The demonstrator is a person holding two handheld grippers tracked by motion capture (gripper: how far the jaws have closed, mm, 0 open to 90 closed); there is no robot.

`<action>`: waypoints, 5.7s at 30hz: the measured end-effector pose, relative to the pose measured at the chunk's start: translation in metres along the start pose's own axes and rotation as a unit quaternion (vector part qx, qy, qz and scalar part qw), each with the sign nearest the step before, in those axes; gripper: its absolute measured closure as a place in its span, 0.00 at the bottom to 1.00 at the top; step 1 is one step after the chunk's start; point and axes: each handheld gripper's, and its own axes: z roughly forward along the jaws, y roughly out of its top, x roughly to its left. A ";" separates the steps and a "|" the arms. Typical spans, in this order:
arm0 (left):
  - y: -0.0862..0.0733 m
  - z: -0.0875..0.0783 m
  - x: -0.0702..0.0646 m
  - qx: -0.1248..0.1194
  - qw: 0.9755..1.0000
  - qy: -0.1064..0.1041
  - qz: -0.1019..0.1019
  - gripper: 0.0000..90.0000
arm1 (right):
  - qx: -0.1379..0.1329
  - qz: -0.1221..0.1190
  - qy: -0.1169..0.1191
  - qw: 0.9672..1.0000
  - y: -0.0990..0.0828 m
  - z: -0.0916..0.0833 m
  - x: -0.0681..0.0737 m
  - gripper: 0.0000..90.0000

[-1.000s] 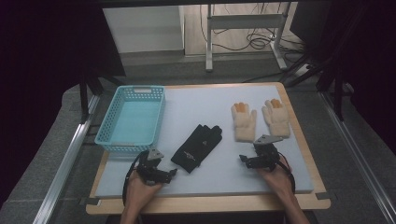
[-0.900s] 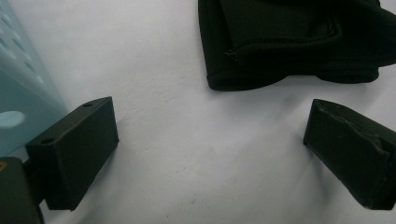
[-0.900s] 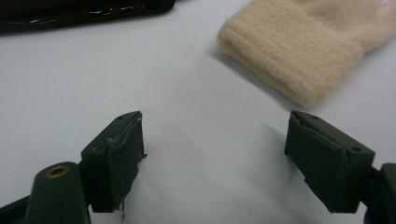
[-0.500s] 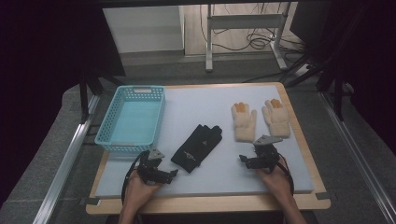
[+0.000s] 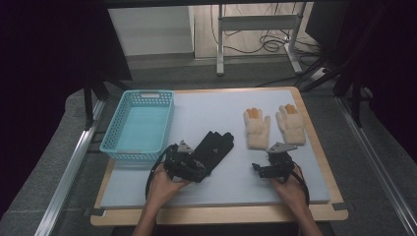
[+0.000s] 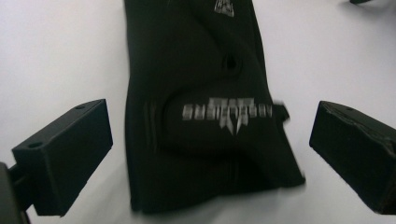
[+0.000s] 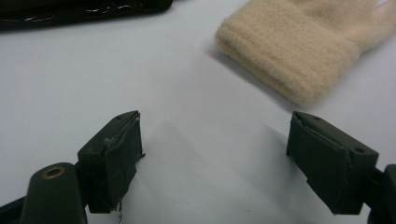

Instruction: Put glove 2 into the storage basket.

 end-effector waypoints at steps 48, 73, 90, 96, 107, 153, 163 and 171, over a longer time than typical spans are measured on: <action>0.038 0.047 0.004 0.066 0.997 0.046 0.018 0.64 | 0.000 0.000 0.000 1.000 0.000 0.000 0.000 0.20; 0.086 -0.036 0.053 0.016 0.995 0.098 -0.024 0.64 | 0.000 0.000 0.001 1.000 0.000 0.000 0.000 0.20; 0.057 -0.081 0.152 0.047 0.973 0.180 -0.137 0.63 | 0.000 -0.001 0.000 1.000 0.000 0.000 0.000 0.20; 0.037 -0.081 0.190 0.073 0.961 0.195 -0.180 0.62 | 0.000 0.000 0.000 1.000 0.000 0.000 0.000 0.20; 0.016 -0.061 0.229 0.127 0.941 0.215 -0.230 0.61 | -0.001 0.000 0.000 1.000 0.000 0.000 0.000 0.20; 0.029 -0.078 0.212 0.021 0.977 0.119 -0.175 0.02 | 0.000 0.000 0.000 1.000 0.000 0.000 0.000 0.20; 0.048 -0.071 0.157 -0.020 0.990 0.100 -0.092 0.00 | 0.000 0.000 0.000 1.000 0.000 0.000 0.000 0.20; 0.059 -0.061 0.104 -0.038 0.997 0.064 -0.037 0.00 | -0.001 0.000 0.000 1.000 0.000 0.000 0.000 0.20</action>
